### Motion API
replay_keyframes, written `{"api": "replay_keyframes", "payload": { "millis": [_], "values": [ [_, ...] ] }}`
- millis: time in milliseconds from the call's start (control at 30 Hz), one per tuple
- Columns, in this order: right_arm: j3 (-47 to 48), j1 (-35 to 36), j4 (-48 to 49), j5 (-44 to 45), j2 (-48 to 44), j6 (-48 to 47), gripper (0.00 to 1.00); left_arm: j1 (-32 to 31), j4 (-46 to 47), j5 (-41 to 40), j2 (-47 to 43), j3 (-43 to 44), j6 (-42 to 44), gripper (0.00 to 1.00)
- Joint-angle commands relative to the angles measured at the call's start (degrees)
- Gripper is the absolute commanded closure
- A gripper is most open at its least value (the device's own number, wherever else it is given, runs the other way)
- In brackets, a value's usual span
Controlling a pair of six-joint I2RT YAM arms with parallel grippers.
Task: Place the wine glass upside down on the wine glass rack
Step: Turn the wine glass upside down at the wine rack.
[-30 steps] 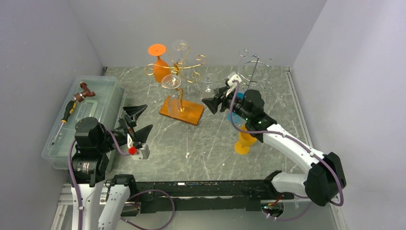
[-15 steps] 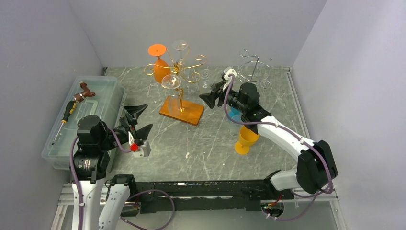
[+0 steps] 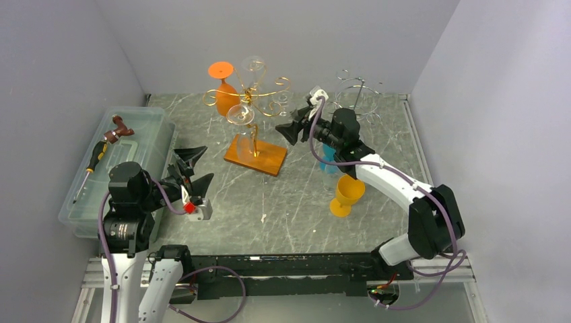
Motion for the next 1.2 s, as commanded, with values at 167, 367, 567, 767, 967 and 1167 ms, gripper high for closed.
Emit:
{"api": "replay_keyframes", "payload": {
  "millis": [167, 367, 567, 767, 967, 1167],
  "values": [
    [5.99, -0.27, 7.87, -4.29, 2.47, 0.42, 0.69, -0.03, -0.44, -0.27, 0.18, -0.87, 2.06, 0.15],
    [7.12, -0.25, 7.31, -5.54, 3.96, 0.28, 0.7, -0.03, -0.2, -0.13, 0.52, -0.62, 2.13, 0.15],
    [8.11, 0.06, 7.33, -7.6, 5.1, 0.19, 0.71, -0.03, 0.11, -0.05, 0.64, -0.65, 2.34, 0.15],
    [10.0, 0.78, 5.77, -9.0, 6.62, -0.97, 0.71, -0.03, -0.11, -0.05, 0.93, -0.09, 2.52, 0.15],
    [10.29, 1.11, 5.62, -9.36, 7.3, -1.6, 0.72, -0.03, -0.11, -0.26, 1.28, 0.26, 2.52, 0.15],
    [8.75, 1.36, 5.88, -9.4, 6.18, -3.72, 0.72, -0.03, 0.24, 0.02, 1.32, 0.01, 2.52, 0.15]
  ]
}}
